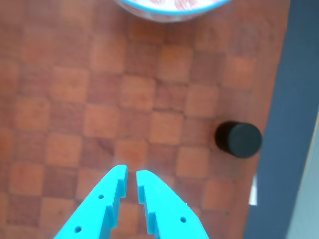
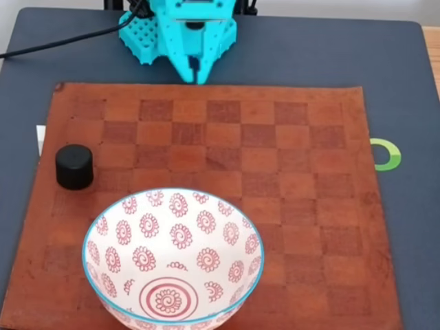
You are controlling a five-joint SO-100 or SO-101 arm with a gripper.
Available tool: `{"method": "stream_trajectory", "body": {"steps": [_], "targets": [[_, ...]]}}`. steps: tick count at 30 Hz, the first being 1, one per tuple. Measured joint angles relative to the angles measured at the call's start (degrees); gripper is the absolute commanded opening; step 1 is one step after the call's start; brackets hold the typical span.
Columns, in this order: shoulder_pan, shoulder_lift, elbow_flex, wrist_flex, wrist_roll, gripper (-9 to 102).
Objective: Grasp a black cylinder and put it in a bowl.
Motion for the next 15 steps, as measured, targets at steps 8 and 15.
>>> {"method": "stream_trajectory", "body": {"steps": [8, 15], "targets": [[9.84, -11.60, -10.20, 5.98, -10.20, 1], [17.67, -19.78, -13.89, 5.80, -19.07, 2]]}}
